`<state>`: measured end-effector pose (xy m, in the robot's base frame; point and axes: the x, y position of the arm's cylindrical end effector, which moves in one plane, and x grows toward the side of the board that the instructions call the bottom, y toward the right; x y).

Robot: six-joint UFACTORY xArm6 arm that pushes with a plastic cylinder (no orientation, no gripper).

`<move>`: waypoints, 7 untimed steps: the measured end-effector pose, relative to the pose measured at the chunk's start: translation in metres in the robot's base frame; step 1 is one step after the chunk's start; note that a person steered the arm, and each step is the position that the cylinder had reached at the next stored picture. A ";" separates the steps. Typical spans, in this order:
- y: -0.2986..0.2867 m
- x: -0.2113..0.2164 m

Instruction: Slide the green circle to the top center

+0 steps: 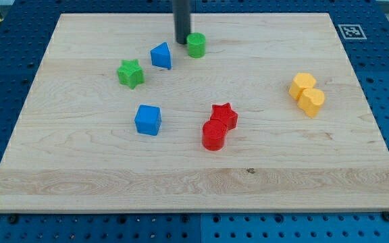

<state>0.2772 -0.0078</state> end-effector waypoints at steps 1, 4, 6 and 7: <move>0.050 0.006; 0.124 0.074; 0.112 0.024; 0.084 0.059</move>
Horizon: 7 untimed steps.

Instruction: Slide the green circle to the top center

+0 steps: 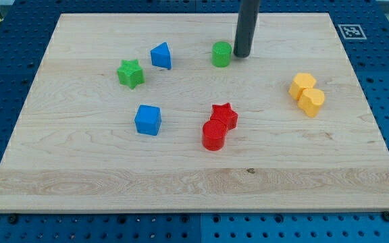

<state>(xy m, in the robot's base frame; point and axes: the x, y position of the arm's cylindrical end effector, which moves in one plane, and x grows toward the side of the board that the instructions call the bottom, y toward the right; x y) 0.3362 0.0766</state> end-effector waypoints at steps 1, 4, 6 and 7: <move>-0.027 0.054; -0.036 0.030; -0.025 -0.014; -0.025 -0.038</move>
<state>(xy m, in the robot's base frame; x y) 0.2980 0.0519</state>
